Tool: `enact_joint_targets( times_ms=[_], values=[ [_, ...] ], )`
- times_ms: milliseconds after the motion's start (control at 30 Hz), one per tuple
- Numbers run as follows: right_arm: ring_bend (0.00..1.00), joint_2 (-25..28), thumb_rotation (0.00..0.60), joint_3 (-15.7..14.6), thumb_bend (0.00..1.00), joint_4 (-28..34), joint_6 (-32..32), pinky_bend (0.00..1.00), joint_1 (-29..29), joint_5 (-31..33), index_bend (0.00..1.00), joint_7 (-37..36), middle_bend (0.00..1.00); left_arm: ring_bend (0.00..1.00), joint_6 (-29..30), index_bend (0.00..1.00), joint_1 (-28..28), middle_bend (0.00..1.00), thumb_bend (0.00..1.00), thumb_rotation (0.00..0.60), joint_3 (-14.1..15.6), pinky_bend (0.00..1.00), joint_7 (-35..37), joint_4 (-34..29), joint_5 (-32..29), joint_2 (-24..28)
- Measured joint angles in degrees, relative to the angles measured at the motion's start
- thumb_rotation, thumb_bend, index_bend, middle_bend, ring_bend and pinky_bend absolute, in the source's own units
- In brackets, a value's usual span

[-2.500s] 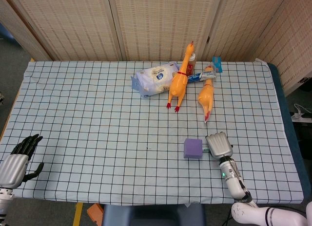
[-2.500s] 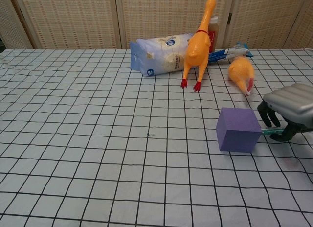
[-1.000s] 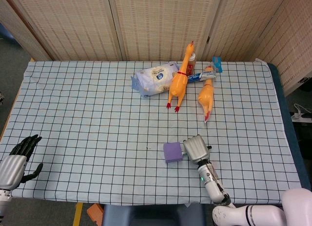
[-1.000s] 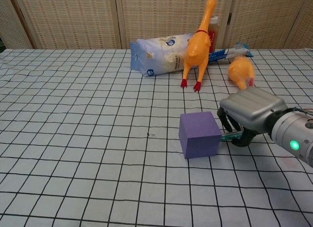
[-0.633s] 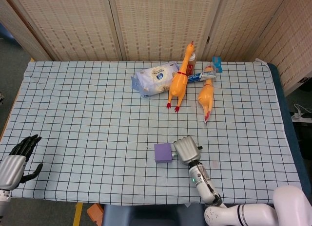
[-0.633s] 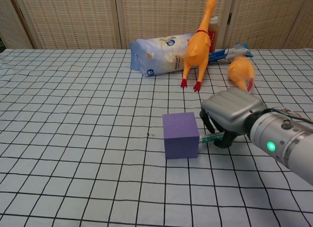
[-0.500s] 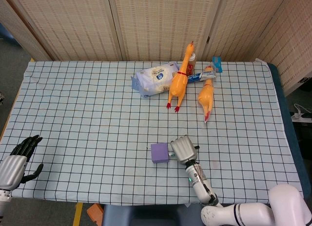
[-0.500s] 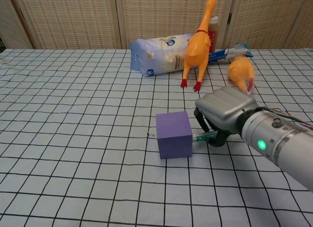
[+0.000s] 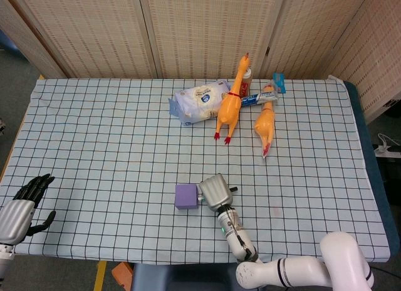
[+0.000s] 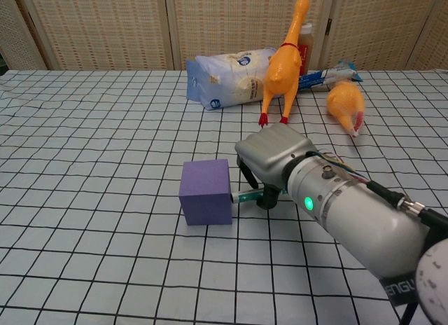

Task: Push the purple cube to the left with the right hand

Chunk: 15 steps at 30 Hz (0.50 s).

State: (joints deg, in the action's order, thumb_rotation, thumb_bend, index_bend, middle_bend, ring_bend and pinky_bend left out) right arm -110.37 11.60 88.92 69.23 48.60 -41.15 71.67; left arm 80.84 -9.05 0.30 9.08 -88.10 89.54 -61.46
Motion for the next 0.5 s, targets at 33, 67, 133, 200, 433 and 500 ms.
enact_joint_targets(
  times_ms=[33, 67, 133, 200, 433, 500],
  values=[
    [0.57, -0.4, 0.600, 0.3, 0.41, -0.2, 0.1, 0.55, 0.4, 0.4, 0.96, 0.3, 0.75, 0.00, 0.0, 0.00, 0.0, 0.00, 0.41, 0.600, 0.0, 0.14, 0.1, 0.0, 0.0, 0.0],
    [0.57, -1.0, 0.600, 0.6, 0.41, -0.4, 0.1, 0.55, 1.0, 0.8, 0.96, 0.7, 0.75, 0.00, -0.1, 0.00, 0.0, 0.00, 0.41, 0.600, 0.0, 0.14, 0.1, 0.0, 0.0, 0.0],
    [0.57, -1.9, 0.600, 1.2, 0.41, -0.9, 0.2, 0.55, 1.8, 1.5, 0.96, 1.1, 0.75, 0.00, -0.1, 0.00, -0.1, 0.00, 0.41, 0.600, 0.1, 0.14, 0.3, 0.1, 0.1, 0.1],
    [0.57, -3.1, 0.600, 1.8, 0.41, -1.8, 0.3, 0.55, 2.9, 2.1, 0.96, 1.7, 0.75, 0.00, -0.1, 0.00, 0.0, 0.00, 0.41, 0.600, 0.1, 0.14, 0.4, 0.0, 0.2, 0.1],
    [0.57, -7.9, 0.600, 4.6, 0.41, -6.2, 0.6, 0.55, 6.7, 4.8, 0.96, 4.1, 0.75, 0.00, 0.7, 0.00, 0.3, 0.00, 0.41, 0.600, 0.6, 0.14, 0.5, 0.0, 1.1, 0.3],
    [0.57, -9.3, 0.600, 5.9, 0.41, -7.6, 0.5, 0.55, 8.1, 5.6, 0.96, 4.6, 0.75, 0.00, 0.7, 0.00, 0.3, 0.00, 0.41, 0.600, 0.6, 0.14, 0.7, 0.1, 1.1, 0.4]
  ],
)
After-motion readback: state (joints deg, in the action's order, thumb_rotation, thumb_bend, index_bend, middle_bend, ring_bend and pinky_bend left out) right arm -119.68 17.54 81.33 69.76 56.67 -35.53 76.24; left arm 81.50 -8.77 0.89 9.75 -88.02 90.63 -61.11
